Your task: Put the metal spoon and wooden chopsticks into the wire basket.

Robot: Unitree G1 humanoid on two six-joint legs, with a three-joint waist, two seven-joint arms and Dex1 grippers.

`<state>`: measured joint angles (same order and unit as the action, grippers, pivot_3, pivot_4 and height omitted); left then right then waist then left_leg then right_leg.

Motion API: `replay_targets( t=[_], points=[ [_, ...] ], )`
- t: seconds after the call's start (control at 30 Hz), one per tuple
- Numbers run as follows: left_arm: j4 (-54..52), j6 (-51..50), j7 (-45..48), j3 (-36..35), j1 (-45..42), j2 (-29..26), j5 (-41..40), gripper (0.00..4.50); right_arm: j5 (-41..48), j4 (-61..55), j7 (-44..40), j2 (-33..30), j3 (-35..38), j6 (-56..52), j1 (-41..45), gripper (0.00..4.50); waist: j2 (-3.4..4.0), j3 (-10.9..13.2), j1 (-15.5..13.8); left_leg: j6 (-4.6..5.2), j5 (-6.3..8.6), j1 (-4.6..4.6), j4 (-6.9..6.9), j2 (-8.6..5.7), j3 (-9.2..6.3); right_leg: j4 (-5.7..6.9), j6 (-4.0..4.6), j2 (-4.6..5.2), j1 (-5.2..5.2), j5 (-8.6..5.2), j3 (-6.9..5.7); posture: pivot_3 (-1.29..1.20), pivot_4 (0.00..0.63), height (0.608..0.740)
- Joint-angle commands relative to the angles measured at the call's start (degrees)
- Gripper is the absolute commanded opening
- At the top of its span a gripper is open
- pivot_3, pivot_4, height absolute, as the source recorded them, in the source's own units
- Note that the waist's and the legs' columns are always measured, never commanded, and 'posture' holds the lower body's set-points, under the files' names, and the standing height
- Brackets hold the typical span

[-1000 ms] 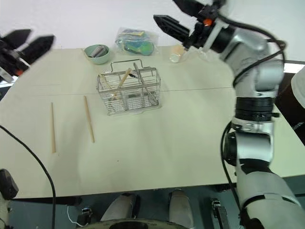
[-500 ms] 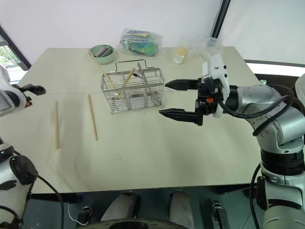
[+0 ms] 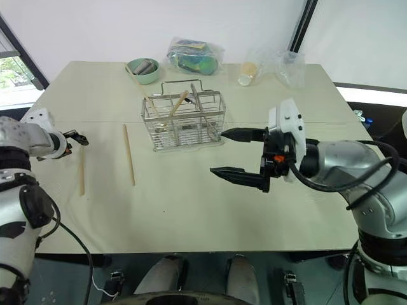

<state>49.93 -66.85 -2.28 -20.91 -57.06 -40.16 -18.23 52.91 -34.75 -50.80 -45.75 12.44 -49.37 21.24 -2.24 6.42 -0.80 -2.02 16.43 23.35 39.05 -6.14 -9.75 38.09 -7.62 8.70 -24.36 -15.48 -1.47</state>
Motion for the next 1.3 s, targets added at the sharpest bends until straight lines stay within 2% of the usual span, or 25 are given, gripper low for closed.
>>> replay_targets(
  t=[0.03,0.1,0.2,0.3,0.4,0.67,0.8,0.87,1.03,1.17,1.3],
  points=[
    [4.32,3.59,4.42,3.27,-3.27,-0.18,2.62,4.50,2.22,-1.94,1.76,-0.83,2.77,0.66,-0.55,4.42,-0.01,-0.01,0.03,0.00,0.00,0.00,0.00,0.00,0.00,0.00,0.00,0.00,0.02,0.00,0.00,0.00,0.150,0.643],
    [6.95,4.82,6.06,4.06,-4.06,0.19,3.47,4.50,2.41,-2.10,2.42,-0.91,2.71,1.09,-0.89,4.42,-0.01,0.00,0.08,0.00,0.00,0.00,0.00,0.03,-0.01,0.01,-0.01,0.00,0.02,0.00,-0.01,0.00,0.150,0.643],
    [10.39,6.28,7.33,4.08,-4.89,0.53,4.20,3.21,2.76,-1.82,3.43,-0.62,2.67,1.46,-0.91,4.50,0.01,0.00,0.08,0.01,0.00,0.00,-0.04,0.06,-0.01,0.02,-0.01,0.00,0.00,0.00,-0.01,0.00,0.150,0.643],
    [12.84,8.12,6.78,3.08,-5.63,0.32,4.55,1.54,2.59,-1.50,3.68,-0.82,2.62,2.06,-1.10,4.50,0.01,0.00,0.03,0.01,0.00,-0.01,-0.05,0.06,-0.01,0.02,-0.01,-0.01,0.00,0.00,-0.02,0.00,0.150,0.643],
    [14.17,9.18,6.55,2.34,-6.17,-0.11,4.65,0.09,2.45,-0.98,3.68,-1.08,2.76,2.64,-1.27,4.50,0.00,0.00,-0.09,0.01,0.00,-0.03,-0.04,0.04,-0.02,0.01,-0.02,-0.01,0.00,0.00,-0.06,0.00,0.150,0.643],
    [13.14,10.80,5.90,-0.67,-6.29,-0.56,3.64,0.03,1.23,0.49,3.30,-1.38,2.28,4.09,-1.54,4.50,-0.01,-0.01,0.01,0.01,0.00,-0.03,-0.03,0.04,-0.03,0.02,-0.04,-0.02,0.01,0.01,-0.06,0.00,0.150,0.643],
    [1.87,23.01,9.72,-4.91,-7.09,0.64,-0.35,0.03,1.22,0.86,3.82,-1.49,2.27,4.06,-0.88,4.50,-0.12,0.01,-0.05,0.00,-0.01,0.05,0.00,0.05,-0.08,0.01,-0.03,0.01,0.01,0.01,-0.10,0.00,0.150,0.643],
    [-2.39,25.78,9.78,-7.96,-7.60,1.54,-3.07,0.03,1.23,1.18,3.96,-1.59,2.49,4.14,-0.79,4.50,-0.16,0.00,0.07,-0.02,-0.02,0.10,0.00,0.07,-0.11,-0.02,-0.03,0.05,0.00,0.02,-0.12,0.00,0.150,0.643],
    [-21.03,28.39,13.03,-14.40,-11.79,6.29,-14.82,0.03,2.39,0.36,6.45,-0.98,2.99,3.61,-0.90,4.50,-0.16,0.00,0.10,-0.02,-0.01,0.12,0.00,0.05,-0.07,-0.07,-0.03,0.12,0.01,0.02,-0.12,0.00,0.150,0.643],
    [-27.09,26.97,13.67,-13.81,-15.07,11.21,-20.43,0.03,2.59,-0.42,7.56,-0.83,3.12,3.86,-2.04,4.50,-0.11,-0.02,0.00,-0.01,-0.01,0.09,0.01,0.04,-0.03,-0.09,-0.03,0.11,0.04,0.02,-0.12,0.00,0.150,0.643],
    [-31.18,26.82,15.96,-7.75,-14.76,16.65,-20.67,0.03,2.59,-1.11,8.77,-0.76,3.64,4.36,-3.10,4.50,-0.11,-0.02,-0.14,-0.01,-0.02,0.02,0.06,0.02,-0.07,-0.09,-0.03,0.03,0.21,0.02,-0.16,0.00,0.150,0.643]
  ],
)
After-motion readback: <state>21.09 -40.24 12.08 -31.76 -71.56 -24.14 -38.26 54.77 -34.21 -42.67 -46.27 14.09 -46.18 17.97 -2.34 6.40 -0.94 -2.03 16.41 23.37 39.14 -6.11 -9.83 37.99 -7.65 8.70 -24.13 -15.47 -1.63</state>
